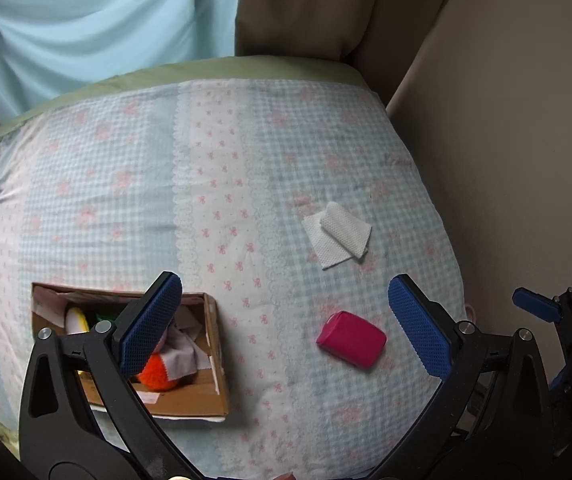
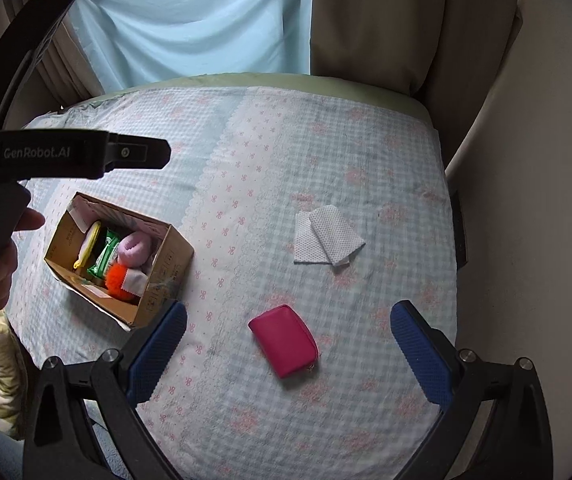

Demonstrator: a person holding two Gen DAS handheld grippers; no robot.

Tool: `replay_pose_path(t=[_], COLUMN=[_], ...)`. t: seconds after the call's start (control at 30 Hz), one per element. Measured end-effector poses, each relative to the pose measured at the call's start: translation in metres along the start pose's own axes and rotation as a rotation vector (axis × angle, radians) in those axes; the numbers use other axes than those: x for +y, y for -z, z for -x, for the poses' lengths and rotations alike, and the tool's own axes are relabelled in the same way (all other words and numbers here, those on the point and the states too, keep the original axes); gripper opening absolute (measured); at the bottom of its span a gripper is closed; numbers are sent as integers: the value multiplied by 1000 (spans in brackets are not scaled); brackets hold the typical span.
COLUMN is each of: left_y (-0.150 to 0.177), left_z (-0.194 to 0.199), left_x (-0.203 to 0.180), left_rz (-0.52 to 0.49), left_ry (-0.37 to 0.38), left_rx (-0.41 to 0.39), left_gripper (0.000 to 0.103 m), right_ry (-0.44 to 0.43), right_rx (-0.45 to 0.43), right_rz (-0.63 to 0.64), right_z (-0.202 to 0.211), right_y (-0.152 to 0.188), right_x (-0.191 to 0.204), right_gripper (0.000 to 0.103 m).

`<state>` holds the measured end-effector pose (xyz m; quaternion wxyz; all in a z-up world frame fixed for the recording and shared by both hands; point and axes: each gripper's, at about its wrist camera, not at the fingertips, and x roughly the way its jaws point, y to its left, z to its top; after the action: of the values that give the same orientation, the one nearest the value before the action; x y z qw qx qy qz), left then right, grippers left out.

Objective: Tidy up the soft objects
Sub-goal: 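Grasp the white mesh cloth with the left tool while the right tool grasps the pink pouch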

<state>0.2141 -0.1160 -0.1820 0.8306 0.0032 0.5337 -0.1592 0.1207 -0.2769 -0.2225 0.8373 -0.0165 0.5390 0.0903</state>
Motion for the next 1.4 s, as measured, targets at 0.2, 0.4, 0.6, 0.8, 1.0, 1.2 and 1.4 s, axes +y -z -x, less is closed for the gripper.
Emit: replay_pose_path(t=[0.2,0.4,0.6,0.8,1.0,1.2,1.4], left_y=[-21,-41,-52,-42,-22,-7,-3], left_z=[-49,-120,-206,-294,-350,-365,-362], left_x=[-32,-52,-81,-108,-118,-123,-127], left_rz=[-81,-200,-414,-632,-703,-744,-786], left_ry=[-16,22,52,84,124,123,144], left_rx=[60,153,241,331,397,380,350], left_gripper=[103,103,103,103,103,103,68], right_ry=[-16,-19,-45,-73,-89,-124,-88], right_rx=[48,120,199,253,291,335,335], right_rz=[64,147,193,187,227,262,297], right_z=[-36,-88,-149,-198,-226,-242,-245], right_y=[9,23,40,58,69,75,77], right_x=[-10,-6,-1,5,15,21,18], right_gripper=[102,102,102,102,102,102,69])
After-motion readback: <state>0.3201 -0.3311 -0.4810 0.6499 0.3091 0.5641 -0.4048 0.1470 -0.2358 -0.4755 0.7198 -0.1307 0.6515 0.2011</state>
